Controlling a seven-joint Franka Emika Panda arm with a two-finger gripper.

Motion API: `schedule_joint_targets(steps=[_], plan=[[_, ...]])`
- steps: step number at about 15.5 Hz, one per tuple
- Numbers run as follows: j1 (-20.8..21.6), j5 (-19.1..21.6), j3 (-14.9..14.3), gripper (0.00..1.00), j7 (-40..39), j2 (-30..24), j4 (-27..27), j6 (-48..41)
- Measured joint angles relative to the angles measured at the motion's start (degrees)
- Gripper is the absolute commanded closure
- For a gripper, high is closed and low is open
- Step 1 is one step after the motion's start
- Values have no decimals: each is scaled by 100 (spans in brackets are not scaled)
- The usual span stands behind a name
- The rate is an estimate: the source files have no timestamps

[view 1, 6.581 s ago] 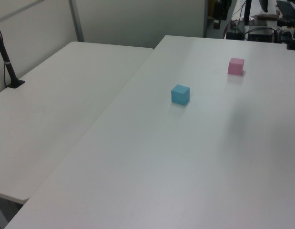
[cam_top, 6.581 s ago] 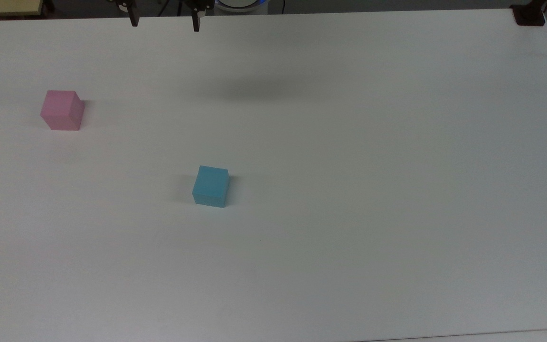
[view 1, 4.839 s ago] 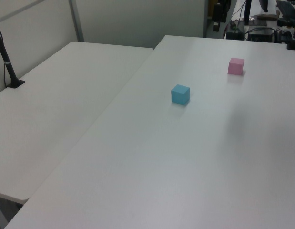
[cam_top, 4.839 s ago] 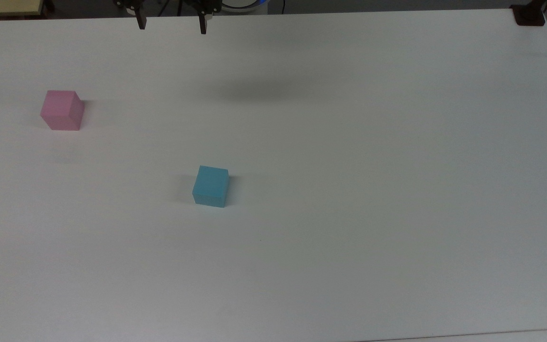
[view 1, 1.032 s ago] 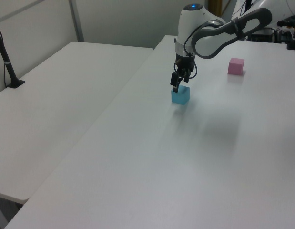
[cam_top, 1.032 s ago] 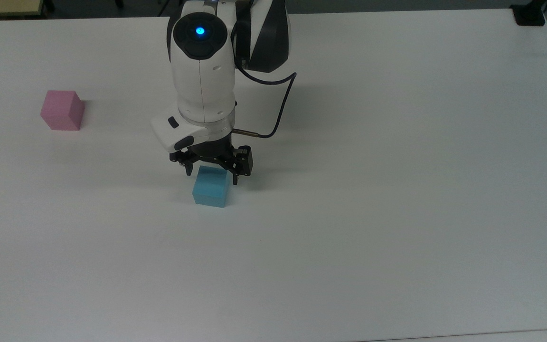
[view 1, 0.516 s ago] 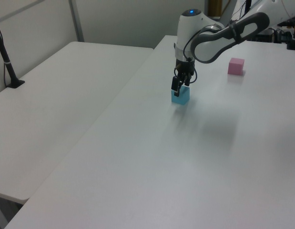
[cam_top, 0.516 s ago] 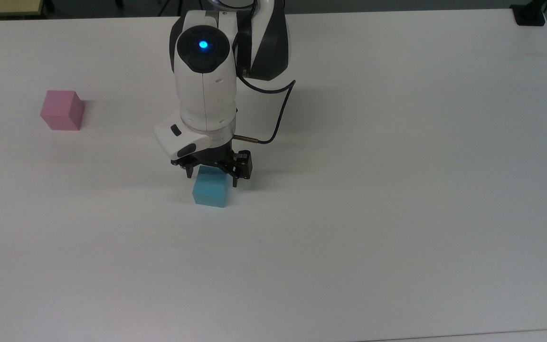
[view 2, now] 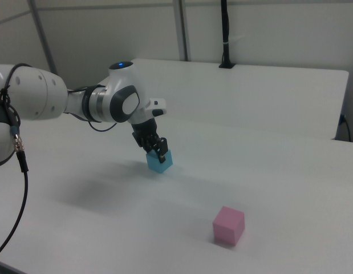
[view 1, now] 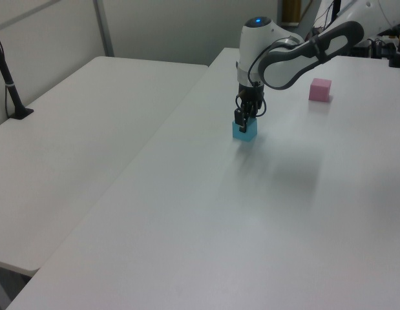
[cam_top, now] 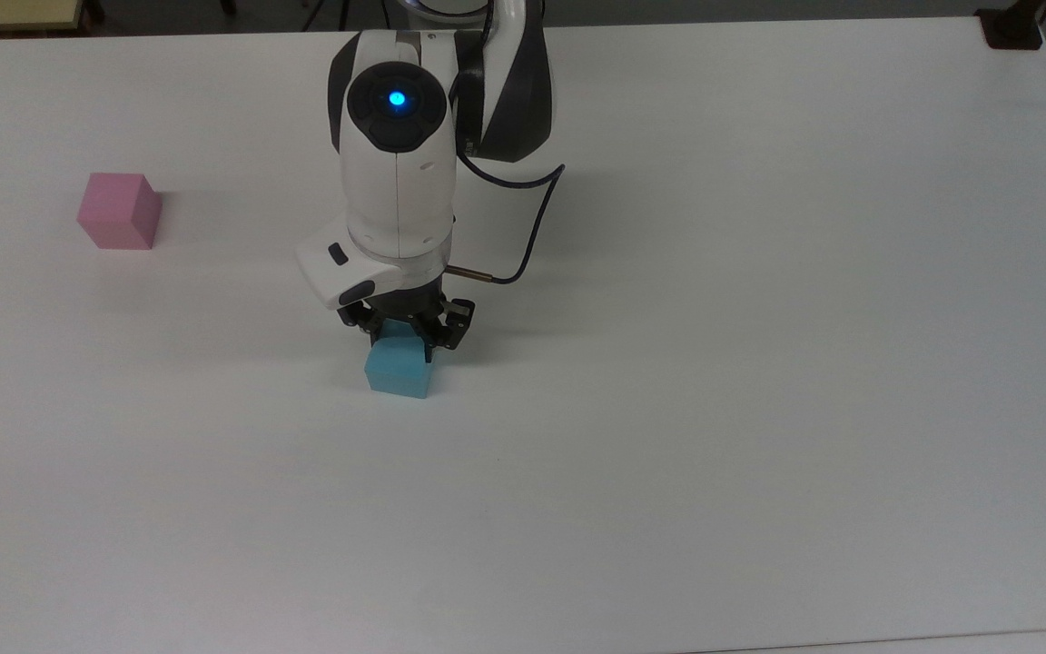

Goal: Put blue cube on pink cube
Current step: 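Close the gripper on the light blue cube, then lift the light blue cube and carry it over the pink cube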

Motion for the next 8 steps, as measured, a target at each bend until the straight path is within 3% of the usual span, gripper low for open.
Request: schedule_joint_targets(steps=[4, 8], plan=[[0, -1, -3, 72, 113, -82, 27, 0], [-68, 0, -34, 73, 183, -768, 46, -778]])
